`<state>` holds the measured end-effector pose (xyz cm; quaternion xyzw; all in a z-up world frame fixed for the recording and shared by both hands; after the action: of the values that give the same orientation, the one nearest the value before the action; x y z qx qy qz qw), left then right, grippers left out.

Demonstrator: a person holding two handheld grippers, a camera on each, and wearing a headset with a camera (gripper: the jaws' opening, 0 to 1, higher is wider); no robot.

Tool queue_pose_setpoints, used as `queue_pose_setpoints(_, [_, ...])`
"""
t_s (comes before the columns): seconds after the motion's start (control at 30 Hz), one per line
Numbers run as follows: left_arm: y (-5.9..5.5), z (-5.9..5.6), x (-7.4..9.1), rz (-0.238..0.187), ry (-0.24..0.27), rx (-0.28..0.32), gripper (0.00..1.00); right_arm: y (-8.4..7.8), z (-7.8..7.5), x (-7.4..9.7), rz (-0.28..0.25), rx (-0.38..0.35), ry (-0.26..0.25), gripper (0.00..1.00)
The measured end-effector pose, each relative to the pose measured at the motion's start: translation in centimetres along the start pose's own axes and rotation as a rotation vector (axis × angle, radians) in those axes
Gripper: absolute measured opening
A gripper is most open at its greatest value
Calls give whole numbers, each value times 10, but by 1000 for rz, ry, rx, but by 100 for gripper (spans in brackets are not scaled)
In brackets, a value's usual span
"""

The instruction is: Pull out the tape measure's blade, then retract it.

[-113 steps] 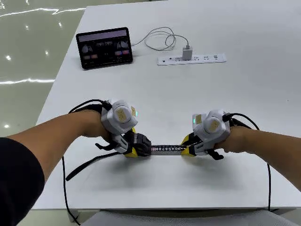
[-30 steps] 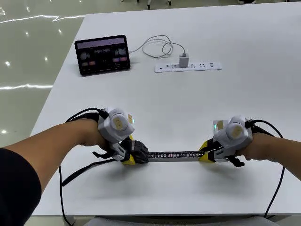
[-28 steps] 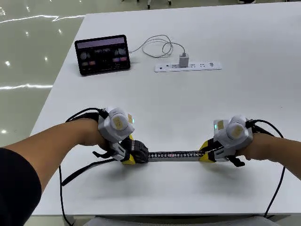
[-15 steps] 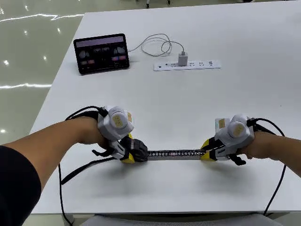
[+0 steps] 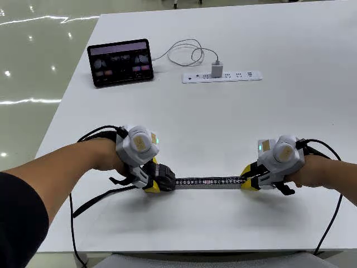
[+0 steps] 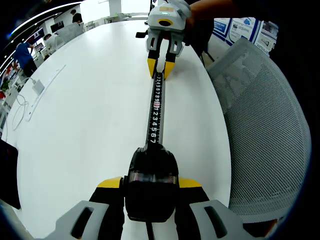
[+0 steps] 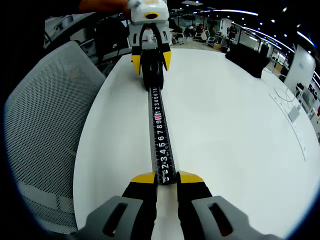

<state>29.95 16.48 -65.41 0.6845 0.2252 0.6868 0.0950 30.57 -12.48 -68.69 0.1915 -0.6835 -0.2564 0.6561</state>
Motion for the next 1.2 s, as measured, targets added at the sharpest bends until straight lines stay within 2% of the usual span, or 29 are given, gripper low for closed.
queue_pose_setpoints(1.2, [-1, -2, 0, -9, 4, 5, 35, -20, 0, 21, 27, -11, -12, 10])
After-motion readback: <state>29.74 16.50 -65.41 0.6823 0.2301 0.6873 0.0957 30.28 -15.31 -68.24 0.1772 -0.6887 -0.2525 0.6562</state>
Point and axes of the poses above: the centre of the closed fingertips' face, and the gripper's own axes: x roughly backward along the fingers, z roughly to its left, y roughly out of its top, the point moved 9 cm from there along x, roughly backward along the fingers, and after that the axes turned 1 degree about -y, right-handed, at the moved point
